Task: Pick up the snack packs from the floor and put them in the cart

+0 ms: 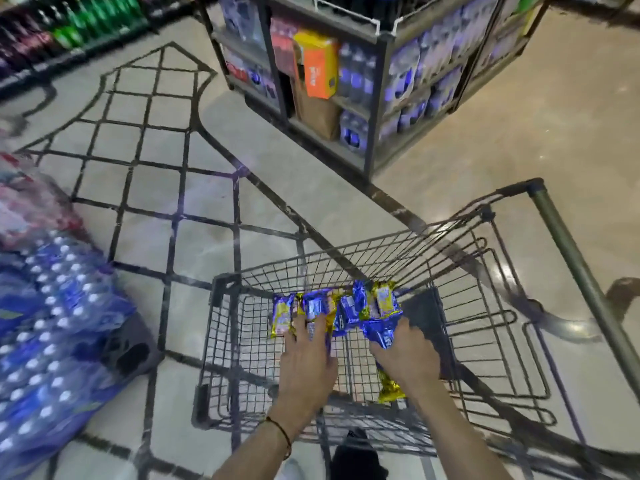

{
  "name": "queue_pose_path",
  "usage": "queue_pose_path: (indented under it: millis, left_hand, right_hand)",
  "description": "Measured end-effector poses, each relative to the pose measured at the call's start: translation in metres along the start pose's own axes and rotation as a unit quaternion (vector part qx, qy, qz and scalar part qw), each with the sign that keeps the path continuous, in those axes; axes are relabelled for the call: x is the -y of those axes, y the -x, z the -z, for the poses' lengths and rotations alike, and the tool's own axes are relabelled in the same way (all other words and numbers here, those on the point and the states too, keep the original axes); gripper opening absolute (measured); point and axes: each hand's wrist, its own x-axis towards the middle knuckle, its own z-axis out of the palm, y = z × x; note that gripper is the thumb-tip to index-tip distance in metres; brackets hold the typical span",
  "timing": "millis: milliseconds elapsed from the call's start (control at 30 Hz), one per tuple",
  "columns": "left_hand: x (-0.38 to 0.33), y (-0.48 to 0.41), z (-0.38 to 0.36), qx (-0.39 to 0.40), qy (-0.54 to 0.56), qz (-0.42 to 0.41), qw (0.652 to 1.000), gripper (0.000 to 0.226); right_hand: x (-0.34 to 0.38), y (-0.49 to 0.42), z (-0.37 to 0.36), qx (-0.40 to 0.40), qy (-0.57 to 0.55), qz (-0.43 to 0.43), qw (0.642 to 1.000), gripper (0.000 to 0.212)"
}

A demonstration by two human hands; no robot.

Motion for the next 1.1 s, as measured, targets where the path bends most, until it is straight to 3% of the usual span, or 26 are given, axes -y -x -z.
queue_pose_path:
  millis: [200, 467, 667, 867, 1100]
  left_hand:
    - [0.006, -0.046, -0.083, 0.056, 0.005, 0.054, 0.997, 0.067]
    - [0.029, -0.118, -0.206, 0.181, -0.034, 0.054, 0.981, 0.073]
    - [0.047, -0.158, -0.283, 0.206, -0.055, 0.042, 0.976, 0.077]
    - [0.048, -0.161, -0.305, 0.173, -0.066, 0.031, 0.982, 0.072]
    - [0.055, -0.151, -0.261, 0.177, -0.054, 0.015, 0.983, 0.062]
  right_hand:
    - [-0.013, -0.077, -0.069, 0.074, -0.001, -0.037, 0.997, 0.077]
    - [-0.039, -0.177, -0.184, 0.111, -0.026, -0.093, 0.989, 0.080]
    - [-0.054, -0.219, -0.258, 0.120, -0.018, -0.108, 0.987, 0.078]
    - [-0.062, -0.230, -0.292, 0.103, -0.046, -0.100, 0.989, 0.084]
    - [-0.054, -0.211, -0.255, 0.086, 0.019, -0.076, 0.993, 0.078]
